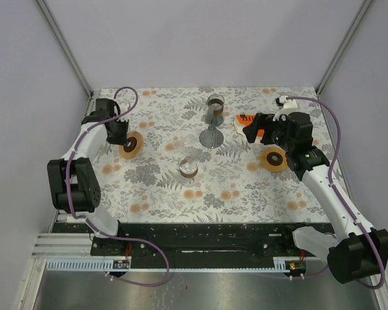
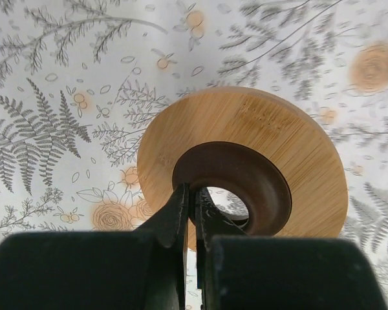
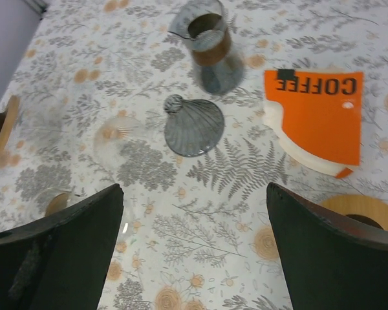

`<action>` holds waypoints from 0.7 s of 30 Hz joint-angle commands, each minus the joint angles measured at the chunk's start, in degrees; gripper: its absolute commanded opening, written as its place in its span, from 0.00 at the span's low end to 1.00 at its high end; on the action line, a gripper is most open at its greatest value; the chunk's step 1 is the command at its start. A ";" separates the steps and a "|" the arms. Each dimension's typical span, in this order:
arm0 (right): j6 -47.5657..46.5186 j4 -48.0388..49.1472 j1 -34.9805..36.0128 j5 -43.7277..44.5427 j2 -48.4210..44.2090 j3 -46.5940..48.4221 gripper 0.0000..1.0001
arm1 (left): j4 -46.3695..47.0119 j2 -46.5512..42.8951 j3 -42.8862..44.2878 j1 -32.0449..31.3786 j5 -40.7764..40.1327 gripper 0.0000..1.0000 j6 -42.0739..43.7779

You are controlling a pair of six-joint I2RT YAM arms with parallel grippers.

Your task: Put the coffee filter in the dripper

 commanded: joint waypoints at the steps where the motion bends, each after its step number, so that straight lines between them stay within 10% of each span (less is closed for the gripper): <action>1: -0.26 -1.71 6.34 -2.16 0.97 7.13 1.00 | -1.94 -8.35 1.37 0.05 8.25 0.00 -0.75; 11: 11.60 7.43 29.02 -4.79 18.96 25.30 0.95 | -3.35 -26.29 0.93 -3.20 8.18 0.00 -2.95; 21: 19.16 6.81 37.38 -11.90 42.53 46.07 0.91 | -5.20 -33.24 0.49 -3.37 7.03 0.00 -2.69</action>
